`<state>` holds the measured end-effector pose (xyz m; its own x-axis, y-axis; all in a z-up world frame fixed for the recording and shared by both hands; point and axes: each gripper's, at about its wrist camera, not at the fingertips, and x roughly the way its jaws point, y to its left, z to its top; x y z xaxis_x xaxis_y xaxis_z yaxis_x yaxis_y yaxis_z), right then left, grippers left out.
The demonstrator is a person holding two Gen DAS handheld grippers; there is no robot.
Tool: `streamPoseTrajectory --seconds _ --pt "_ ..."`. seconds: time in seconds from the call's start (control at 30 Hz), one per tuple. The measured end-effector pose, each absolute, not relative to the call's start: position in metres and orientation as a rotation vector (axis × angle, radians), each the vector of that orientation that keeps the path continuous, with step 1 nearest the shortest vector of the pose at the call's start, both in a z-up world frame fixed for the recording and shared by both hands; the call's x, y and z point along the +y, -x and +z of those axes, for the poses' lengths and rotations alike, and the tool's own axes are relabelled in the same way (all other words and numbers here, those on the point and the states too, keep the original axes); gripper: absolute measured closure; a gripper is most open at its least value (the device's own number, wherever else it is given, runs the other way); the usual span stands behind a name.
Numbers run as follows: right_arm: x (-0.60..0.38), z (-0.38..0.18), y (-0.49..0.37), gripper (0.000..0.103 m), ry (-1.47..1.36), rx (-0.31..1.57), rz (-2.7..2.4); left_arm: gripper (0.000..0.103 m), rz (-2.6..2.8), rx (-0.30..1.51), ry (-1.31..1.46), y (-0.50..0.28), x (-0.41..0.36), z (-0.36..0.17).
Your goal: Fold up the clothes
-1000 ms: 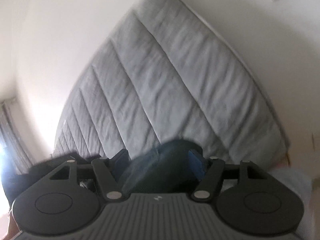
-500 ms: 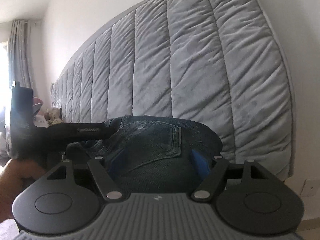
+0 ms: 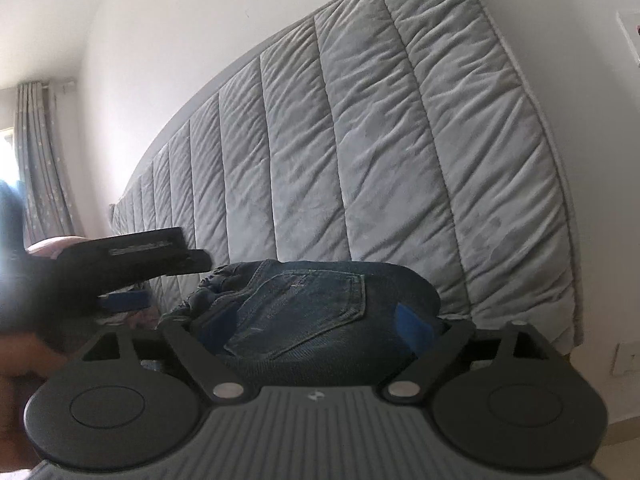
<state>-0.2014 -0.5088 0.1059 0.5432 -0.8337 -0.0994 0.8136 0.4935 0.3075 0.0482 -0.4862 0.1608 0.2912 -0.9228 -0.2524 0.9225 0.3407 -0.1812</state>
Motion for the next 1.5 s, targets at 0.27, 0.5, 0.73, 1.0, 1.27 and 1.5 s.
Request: streamPoseTrajectory --seconds 0.27,0.5,0.73,1.0,1.27,1.5 --pt "-0.490 0.108 0.212 0.000 -0.303 0.005 -1.028 0.000 -1.059 0.441 -0.054 -0.038 -0.437 0.162" --pt "-0.465 0.107 0.228 0.000 -0.274 0.068 -1.064 0.000 -0.841 0.482 -0.157 -0.008 -0.413 0.150" --pt "-0.445 0.102 0.252 0.000 -0.296 0.144 -1.106 0.000 -0.779 0.561 -0.221 0.028 -0.397 0.135" --pt "-0.427 0.098 0.271 0.000 -0.291 0.237 -1.116 0.000 -0.724 0.641 -0.309 0.069 -0.384 0.116" --pt "-0.416 0.095 0.282 0.000 -0.253 0.320 -1.115 0.000 -0.724 0.717 -0.341 0.093 -0.377 0.098" --pt "-0.411 0.095 0.288 0.000 -0.242 0.353 -1.110 0.000 -0.710 0.759 -0.313 0.101 -0.367 0.093"
